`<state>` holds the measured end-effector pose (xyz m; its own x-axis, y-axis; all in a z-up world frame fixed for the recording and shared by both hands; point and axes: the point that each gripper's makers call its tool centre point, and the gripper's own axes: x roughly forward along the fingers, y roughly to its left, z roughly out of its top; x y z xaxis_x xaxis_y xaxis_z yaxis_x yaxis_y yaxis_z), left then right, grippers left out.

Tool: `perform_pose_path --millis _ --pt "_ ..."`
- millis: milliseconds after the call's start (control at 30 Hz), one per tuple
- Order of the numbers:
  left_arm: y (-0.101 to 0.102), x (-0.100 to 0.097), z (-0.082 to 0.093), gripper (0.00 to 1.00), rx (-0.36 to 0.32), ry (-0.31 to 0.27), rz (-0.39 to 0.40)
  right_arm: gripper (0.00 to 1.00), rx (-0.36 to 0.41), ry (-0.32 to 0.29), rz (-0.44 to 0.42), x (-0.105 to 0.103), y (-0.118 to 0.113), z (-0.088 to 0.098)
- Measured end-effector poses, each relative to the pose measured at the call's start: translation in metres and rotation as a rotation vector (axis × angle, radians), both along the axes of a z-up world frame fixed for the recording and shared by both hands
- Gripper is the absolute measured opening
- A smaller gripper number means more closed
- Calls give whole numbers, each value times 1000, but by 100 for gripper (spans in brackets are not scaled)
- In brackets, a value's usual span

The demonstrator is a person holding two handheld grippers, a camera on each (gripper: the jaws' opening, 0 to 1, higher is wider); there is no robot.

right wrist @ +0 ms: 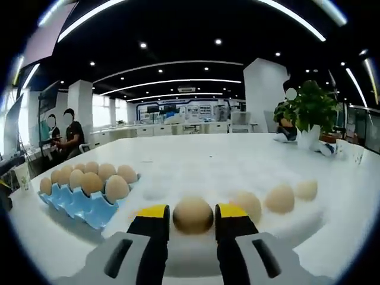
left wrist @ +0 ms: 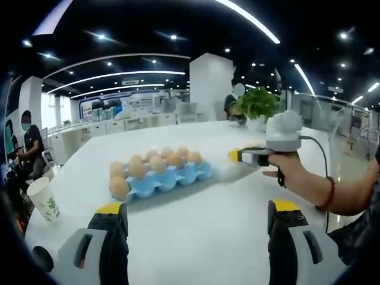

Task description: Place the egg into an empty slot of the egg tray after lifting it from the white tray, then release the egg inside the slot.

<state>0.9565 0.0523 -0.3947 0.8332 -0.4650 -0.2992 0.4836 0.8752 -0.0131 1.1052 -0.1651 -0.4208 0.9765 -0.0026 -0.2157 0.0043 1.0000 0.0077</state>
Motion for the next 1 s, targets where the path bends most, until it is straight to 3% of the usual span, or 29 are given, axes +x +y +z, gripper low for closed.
perform_pose_path --millis 100,233,667,1000 --pt "1 0 -1 100 2 2 0 33 -50 7 -12 1 2 -1" --pt "2 -1 -1 100 -1 3 1 32 -43 -7 -21 0 2 -2" --pt "2 -1 -5 99 -9 11 4 28 -10 13 -22 0 -3 -6" --pt "8 -1 -2 99 -18 4 22 28 67 -25 -10 -2 -5 2"
